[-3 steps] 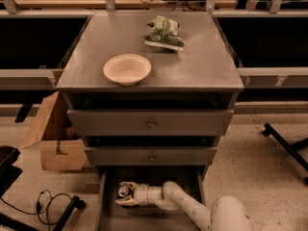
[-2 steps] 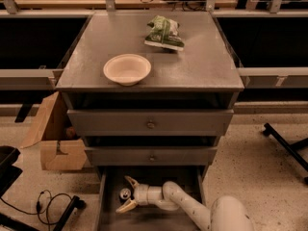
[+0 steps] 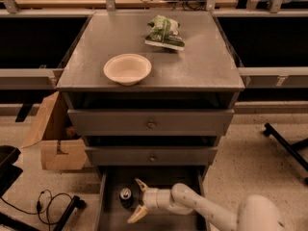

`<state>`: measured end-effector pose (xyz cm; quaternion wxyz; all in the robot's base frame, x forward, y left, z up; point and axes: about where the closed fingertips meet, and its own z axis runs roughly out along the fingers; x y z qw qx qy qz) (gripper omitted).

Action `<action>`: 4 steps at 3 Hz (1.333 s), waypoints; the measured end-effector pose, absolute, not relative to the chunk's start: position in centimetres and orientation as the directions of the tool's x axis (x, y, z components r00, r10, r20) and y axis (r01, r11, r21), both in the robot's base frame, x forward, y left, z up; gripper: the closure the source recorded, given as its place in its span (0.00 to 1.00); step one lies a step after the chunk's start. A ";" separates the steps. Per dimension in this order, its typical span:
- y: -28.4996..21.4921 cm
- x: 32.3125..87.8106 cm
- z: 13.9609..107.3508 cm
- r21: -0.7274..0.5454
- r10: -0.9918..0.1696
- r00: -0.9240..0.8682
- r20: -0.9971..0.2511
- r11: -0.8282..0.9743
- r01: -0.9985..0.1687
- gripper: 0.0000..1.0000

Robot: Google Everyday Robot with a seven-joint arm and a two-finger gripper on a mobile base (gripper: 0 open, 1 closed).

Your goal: Place pepsi can into bottom drawer

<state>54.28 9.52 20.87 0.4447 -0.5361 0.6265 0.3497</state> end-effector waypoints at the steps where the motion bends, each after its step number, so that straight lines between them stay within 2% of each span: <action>1: 2.1 54.6 23.5 -0.063 -0.491 -0.081 -0.867 0.271 -0.961 0.00; 2: -4.2 54.3 26.7 -0.051 -0.574 -0.199 -0.794 0.390 -0.919 0.00; 3: -6.4 51.9 31.9 0.011 -0.611 -0.336 -0.717 0.472 -0.882 0.00; 4: -6.2 51.3 32.9 -0.002 -0.625 -0.312 -0.716 0.449 -0.894 0.00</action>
Offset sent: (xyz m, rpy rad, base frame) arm -0.1874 -0.1105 0.1589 -0.4315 0.2573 -0.0341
